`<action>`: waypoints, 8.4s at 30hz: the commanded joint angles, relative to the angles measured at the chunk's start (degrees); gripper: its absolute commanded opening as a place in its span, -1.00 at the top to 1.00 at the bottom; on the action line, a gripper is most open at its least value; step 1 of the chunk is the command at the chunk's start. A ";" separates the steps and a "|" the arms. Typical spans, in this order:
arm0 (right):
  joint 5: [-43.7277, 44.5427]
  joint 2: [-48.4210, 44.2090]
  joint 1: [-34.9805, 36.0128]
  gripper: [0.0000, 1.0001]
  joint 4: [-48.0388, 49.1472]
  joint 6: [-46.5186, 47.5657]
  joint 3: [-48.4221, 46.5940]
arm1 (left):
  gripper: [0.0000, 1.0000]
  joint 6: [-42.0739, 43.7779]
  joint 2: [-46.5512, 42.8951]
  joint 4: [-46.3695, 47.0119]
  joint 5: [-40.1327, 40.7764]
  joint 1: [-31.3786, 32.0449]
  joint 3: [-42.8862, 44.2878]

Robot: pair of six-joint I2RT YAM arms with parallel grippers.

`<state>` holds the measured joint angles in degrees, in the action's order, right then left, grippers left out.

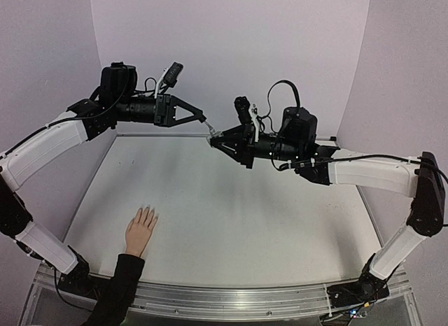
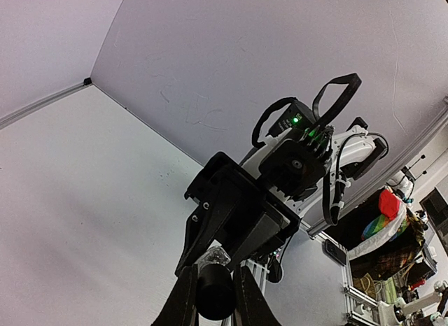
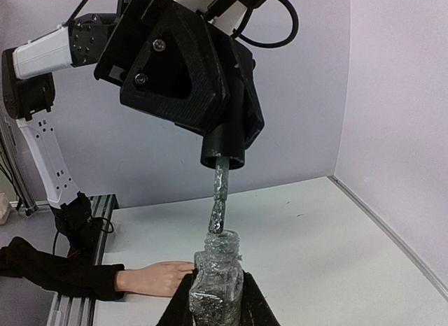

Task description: Paint the nails

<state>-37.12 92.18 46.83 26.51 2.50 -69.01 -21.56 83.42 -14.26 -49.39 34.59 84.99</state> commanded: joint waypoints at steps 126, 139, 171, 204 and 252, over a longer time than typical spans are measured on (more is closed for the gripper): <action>11.60 4.82 7.24 1.00 4.88 12.55 -19.40 | 1.00 3.72 10.24 -20.33 19.36 9.35 12.40; -26.68 9.26 0.18 1.00 24.58 -26.43 -28.74 | 1.00 26.71 11.25 -28.29 -10.05 9.34 16.11; -18.23 10.72 -6.81 1.00 34.07 -33.22 -16.97 | -0.34 17.84 -3.51 -16.29 13.15 8.72 10.27; 31.55 3.37 4.90 1.00 9.09 13.24 -7.02 | -0.69 -14.66 -2.74 13.19 33.72 7.83 0.68; 28.18 2.75 5.34 1.00 -1.96 3.82 -17.18 | 0.85 -6.82 -0.22 12.31 25.35 9.77 0.65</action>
<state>-6.20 96.53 51.95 26.13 10.52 -80.49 -31.35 85.06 -3.20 -17.73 42.78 86.89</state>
